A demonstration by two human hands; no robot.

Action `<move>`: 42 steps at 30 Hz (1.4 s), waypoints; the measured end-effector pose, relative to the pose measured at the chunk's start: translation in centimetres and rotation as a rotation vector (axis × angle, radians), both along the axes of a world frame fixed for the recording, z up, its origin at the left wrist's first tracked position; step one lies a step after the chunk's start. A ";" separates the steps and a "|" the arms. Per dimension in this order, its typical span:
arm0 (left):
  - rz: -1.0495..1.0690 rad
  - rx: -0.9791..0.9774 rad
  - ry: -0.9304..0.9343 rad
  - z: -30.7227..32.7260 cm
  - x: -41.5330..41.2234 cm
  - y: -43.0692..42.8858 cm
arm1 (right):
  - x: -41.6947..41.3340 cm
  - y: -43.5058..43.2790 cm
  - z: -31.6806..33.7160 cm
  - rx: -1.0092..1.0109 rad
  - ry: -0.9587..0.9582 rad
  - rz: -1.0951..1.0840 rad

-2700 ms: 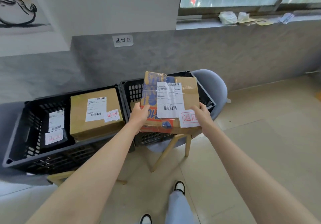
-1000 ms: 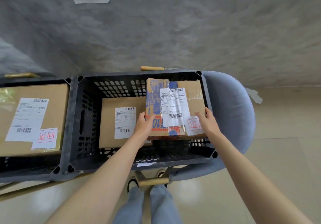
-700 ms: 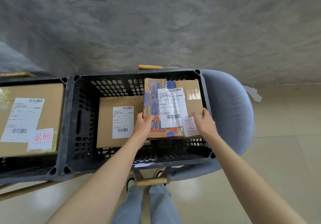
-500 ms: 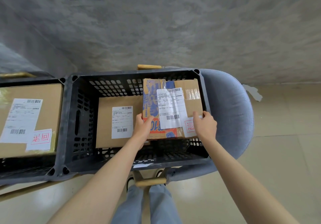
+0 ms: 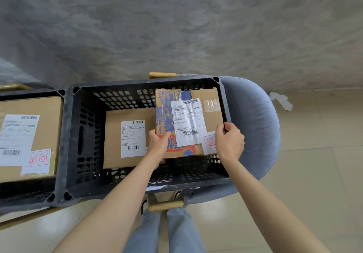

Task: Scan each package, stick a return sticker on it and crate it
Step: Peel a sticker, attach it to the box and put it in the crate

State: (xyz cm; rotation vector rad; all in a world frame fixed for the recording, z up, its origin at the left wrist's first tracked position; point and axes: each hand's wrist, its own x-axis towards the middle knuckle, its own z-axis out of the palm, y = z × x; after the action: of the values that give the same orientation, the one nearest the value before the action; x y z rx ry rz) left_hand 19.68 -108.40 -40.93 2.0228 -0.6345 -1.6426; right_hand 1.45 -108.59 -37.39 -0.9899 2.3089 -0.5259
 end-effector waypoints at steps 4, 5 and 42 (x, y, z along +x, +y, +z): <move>-0.021 0.000 -0.024 -0.2 -0.3 -0.2 | -0.2 -0.2 0.4 0.008 -0.014 0.028; -0.023 0.005 -0.027 -0.2 -0.5 -0.2 | -0.1 -0.2 0.3 0.007 -0.015 0.031; -0.658 -0.396 -0.324 10.8 1.9 1.0 | 2.0 6.4 8.5 -0.158 0.093 0.007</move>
State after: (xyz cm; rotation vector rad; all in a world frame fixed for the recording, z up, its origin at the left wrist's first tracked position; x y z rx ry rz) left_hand 21.63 -107.39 -30.13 1.8902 -1.7390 -1.3366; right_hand 3.49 -102.15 -28.91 -1.1174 2.3734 -0.6809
